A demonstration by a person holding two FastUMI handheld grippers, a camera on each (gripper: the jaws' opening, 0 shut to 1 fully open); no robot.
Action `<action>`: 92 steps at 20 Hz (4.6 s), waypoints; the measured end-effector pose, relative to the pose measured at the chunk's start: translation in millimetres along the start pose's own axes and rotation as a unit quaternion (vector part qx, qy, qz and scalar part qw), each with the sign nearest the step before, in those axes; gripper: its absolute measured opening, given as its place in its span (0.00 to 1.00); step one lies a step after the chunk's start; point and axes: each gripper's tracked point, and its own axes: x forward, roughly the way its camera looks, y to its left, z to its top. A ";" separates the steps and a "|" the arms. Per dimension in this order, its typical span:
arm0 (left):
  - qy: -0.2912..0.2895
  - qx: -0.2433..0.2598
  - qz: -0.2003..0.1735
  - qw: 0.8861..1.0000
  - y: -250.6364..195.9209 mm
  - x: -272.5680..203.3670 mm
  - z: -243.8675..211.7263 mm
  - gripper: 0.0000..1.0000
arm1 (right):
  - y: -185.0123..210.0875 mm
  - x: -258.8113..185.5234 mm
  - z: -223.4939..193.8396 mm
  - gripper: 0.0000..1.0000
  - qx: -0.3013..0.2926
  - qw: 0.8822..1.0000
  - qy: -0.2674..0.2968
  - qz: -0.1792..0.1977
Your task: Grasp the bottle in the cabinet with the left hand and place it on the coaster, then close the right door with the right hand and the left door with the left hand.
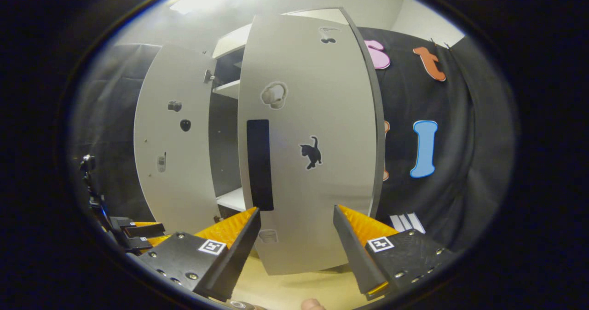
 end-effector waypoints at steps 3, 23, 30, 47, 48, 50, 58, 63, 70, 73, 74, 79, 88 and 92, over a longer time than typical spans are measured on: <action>-0.001 0.001 0.000 1.000 1.2 0.7 1.0 0.81 | -0.5 -0.2 -0.5 0.96 -0.001 1.000 0.001 -0.001; -0.004 -0.006 0.016 1.000 9.4 -6.4 4.0 0.81 | -1.2 -0.1 -1.1 0.96 0.000 1.000 0.003 0.000; 0.000 -0.008 0.031 0.999 20.1 -10.9 0.3 0.81 | -0.2 -0.5 -4.1 0.93 -0.008 1.000 0.008 0.000; -0.009 0.029 0.173 0.984 152.7 -37.7 17.2 0.81 | 2.8 -2.6 -23.0 0.93 -0.041 0.999 0.027 -0.015; -0.013 0.033 0.176 0.984 155.8 -33.9 21.1 0.81 | 1.0 -5.7 -24.7 0.96 -0.038 0.999 0.028 -0.019; -0.021 0.042 0.181 0.982 160.0 -31.8 27.4 0.77 | -1.5 -12.3 -26.5 0.94 -0.031 0.999 0.029 -0.025; -0.038 0.024 0.142 0.989 153.8 -14.2 38.2 0.78 | -5.6 -19.9 -29.9 0.93 -0.031 0.998 0.033 -0.041; -0.036 -0.012 0.113 0.993 147.3 -10.4 35.3 0.76 | -9.6 -23.8 -30.4 0.94 -0.030 0.998 0.032 -0.046; -0.036 -0.017 0.081 0.996 122.0 -10.9 36.6 0.82 | -7.5 -17.5 -28.1 0.94 -0.015 0.999 0.030 -0.039; -0.035 -0.018 0.054 0.998 99.5 -8.7 36.2 0.82 | -3.7 -18.2 -29.3 0.96 -0.018 0.999 0.032 -0.033; -0.035 -0.020 0.045 0.998 90.6 -7.2 36.9 0.82 | -3.2 -19.2 -30.0 0.94 -0.020 0.999 0.032 -0.032; -0.030 -0.013 0.001 0.999 48.6 5.1 38.0 0.82 | -10.6 -21.9 -32.3 0.94 -0.020 0.999 0.033 -0.037; -0.036 -0.006 -0.083 0.996 -28.1 36.2 48.9 0.82 | -31.3 -31.0 -27.0 0.96 -0.009 0.998 0.023 -0.063; -0.032 -0.001 -0.101 0.994 -46.9 40.4 48.6 0.82 | -38.2 -34.2 -27.5 0.94 -0.010 0.997 0.022 -0.071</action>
